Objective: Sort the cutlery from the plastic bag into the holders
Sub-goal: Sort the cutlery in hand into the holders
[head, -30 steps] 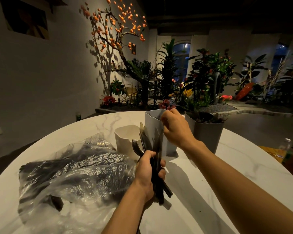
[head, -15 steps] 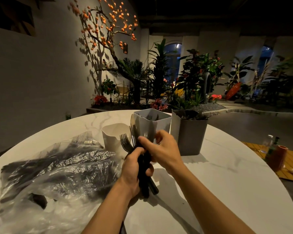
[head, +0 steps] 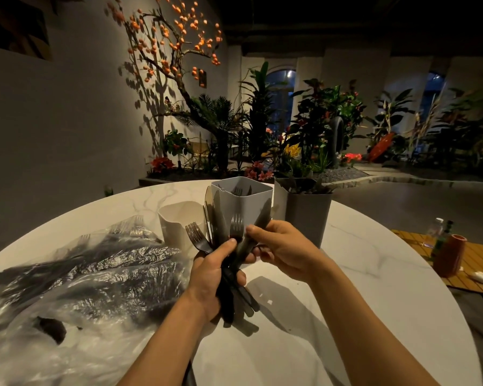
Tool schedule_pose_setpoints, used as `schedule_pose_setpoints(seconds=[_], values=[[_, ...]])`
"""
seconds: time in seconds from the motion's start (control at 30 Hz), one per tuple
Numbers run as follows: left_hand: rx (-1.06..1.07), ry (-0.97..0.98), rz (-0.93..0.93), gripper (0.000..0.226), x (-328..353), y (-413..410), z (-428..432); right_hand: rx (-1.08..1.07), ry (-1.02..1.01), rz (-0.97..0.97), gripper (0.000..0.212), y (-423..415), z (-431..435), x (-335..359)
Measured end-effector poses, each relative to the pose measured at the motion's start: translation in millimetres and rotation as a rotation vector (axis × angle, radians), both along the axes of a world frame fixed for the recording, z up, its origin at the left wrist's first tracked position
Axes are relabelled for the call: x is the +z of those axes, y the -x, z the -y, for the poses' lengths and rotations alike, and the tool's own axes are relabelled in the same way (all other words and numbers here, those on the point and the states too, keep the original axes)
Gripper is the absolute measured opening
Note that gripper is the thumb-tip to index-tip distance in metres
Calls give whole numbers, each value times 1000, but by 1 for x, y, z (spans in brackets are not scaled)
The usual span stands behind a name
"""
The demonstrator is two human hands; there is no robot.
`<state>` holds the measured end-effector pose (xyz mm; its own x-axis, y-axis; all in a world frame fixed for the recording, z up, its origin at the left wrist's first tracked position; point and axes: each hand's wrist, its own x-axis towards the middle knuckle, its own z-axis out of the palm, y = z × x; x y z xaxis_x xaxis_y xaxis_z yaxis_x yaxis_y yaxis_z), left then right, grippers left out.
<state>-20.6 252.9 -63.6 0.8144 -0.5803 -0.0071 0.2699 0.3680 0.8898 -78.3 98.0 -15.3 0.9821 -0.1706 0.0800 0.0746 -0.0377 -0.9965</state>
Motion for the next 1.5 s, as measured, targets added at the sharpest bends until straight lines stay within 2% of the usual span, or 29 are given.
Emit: schedule_pose_setpoints(seconds=[0.1, 0.27, 0.37, 0.5, 0.7, 0.8, 0.9, 0.93, 1.0, 1.1, 1.17, 1.2, 1.27, 1.4, 1.43, 1.5], values=[[5, -14, -19, 32, -1, -3, 2, 78, 8, -15, 30, 11, 6, 15], [61, 27, -70, 25, -2, -9, 4, -415, 126, 277, 12, 17, 10, 55], [61, 26, -65, 24, -4, -10, 5, -683, 302, 443, 15, 17, 22, 74], [66, 34, -73, 22, -4, -11, 6, -879, 550, 496, 10, 8, 46, 83], [78, 15, -70, 24, -4, -10, 5, -846, 850, 326, 20, -4, 64, 72], [60, 8, -82, 26, -5, -10, 6, -800, 1086, 10, 27, -9, 68, 62], [43, 16, -100, 24, -5, -11, 6, -754, 1163, -202, 21, -10, 66, 59], [39, 16, -102, 24, -5, -12, 6, -750, 1145, -205, 18, -10, 65, 59], [32, 24, -108, 24, -5, -13, 6, -799, 1063, -103, 25, -12, 63, 56], [15, 34, -114, 27, -8, -15, 7, -981, 987, 224, 54, -11, 58, 51], [6, 19, -100, 30, -10, -16, 7, -1003, 1119, 396, 62, -9, 55, 47], [6, 16, -92, 31, -10, -17, 7, -974, 1220, 414, 62, -9, 55, 44], [7, 26, -91, 30, -9, -16, 7, -879, 1369, 307, 63, -10, 56, 38], [-16, 48, -124, 25, -8, -15, 7, -777, 1400, -27, 57, -10, 63, 28], [-18, 55, -127, 24, -8, -15, 7, -765, 1394, -55, 59, -10, 64, 27], [-15, 55, -126, 24, -8, -15, 7, -798, 1344, 39, 71, -9, 61, 28]])
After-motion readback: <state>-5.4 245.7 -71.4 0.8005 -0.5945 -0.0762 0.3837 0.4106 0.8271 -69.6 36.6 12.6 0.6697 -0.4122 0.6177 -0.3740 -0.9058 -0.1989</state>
